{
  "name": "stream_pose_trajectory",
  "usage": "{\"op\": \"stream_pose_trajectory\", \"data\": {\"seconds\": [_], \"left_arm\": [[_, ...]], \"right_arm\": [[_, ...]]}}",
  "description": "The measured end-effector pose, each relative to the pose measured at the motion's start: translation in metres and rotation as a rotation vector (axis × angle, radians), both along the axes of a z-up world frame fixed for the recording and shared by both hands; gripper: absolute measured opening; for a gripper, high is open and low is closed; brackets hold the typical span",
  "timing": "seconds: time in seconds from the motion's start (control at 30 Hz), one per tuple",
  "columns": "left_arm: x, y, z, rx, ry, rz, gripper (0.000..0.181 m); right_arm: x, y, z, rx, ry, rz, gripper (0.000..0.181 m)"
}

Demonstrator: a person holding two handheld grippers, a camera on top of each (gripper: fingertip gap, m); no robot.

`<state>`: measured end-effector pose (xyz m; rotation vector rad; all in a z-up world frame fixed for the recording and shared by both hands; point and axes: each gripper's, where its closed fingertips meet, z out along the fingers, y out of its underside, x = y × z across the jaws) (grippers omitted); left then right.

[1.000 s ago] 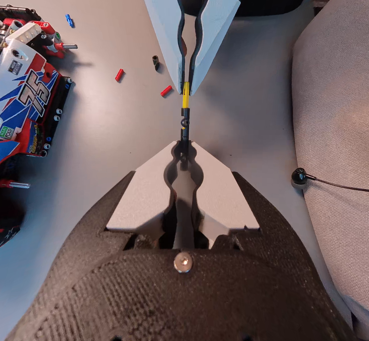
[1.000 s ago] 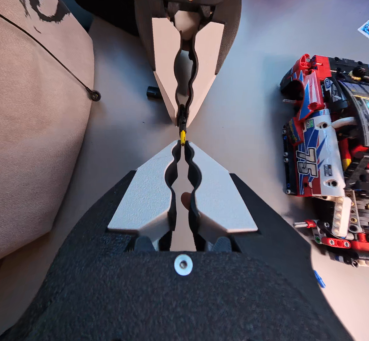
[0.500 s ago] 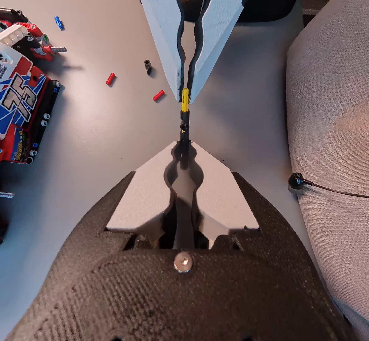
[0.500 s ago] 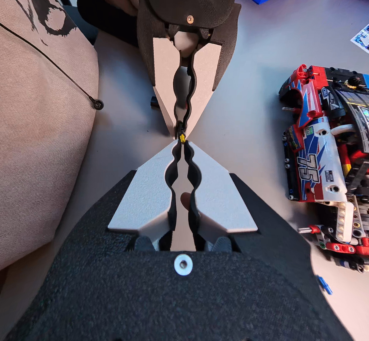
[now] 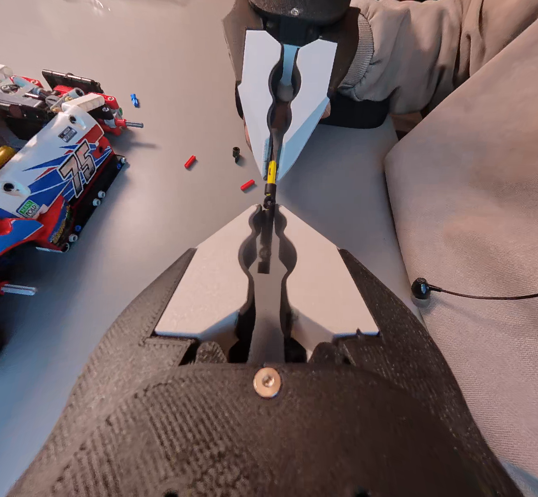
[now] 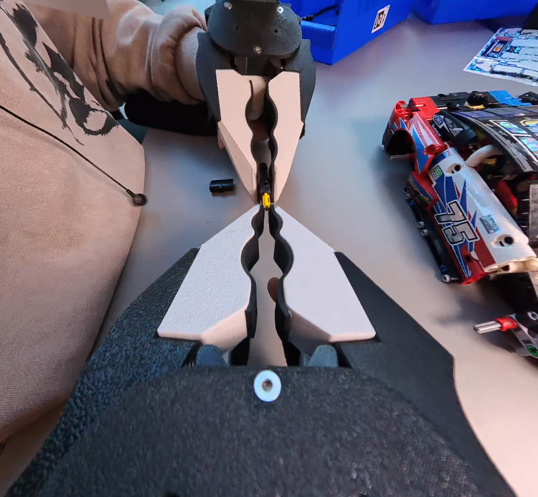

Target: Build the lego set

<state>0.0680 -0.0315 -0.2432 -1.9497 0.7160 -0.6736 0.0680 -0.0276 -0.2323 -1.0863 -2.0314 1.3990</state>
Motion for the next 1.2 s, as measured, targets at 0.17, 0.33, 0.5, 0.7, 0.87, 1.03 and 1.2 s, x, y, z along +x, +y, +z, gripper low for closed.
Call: {"op": "stream_pose_trajectory", "data": {"seconds": [0.17,0.33,0.5,0.7,0.87,1.03,1.2], "left_arm": [[0.002,-0.001,0.002,0.043,0.076,-0.014,0.005],[0.003,-0.004,-0.003,0.04,0.116,-0.02,0.005],[0.005,-0.008,-0.007,0.016,0.135,-0.04,0.005],[0.007,-0.013,-0.019,-0.063,0.137,-0.057,0.003],[0.007,-0.012,-0.022,-0.071,0.174,-0.054,0.003],[0.007,-0.013,-0.028,-0.084,0.199,-0.055,0.002],[0.007,-0.013,-0.029,-0.082,0.213,-0.052,0.002]], "right_arm": [[0.002,0.0,0.003,-0.001,0.015,0.0,0.002],[0.003,-0.004,0.001,-0.006,0.018,0.016,0.003],[0.005,-0.009,-0.002,0.009,0.015,0.046,0.002],[0.006,-0.013,-0.016,0.109,-0.004,0.068,0.002],[0.006,-0.012,-0.017,0.113,-0.014,0.062,0.001],[0.006,-0.014,-0.023,0.141,-0.033,0.072,0.001],[0.005,-0.014,-0.023,0.143,-0.035,0.068,0.001]]}}
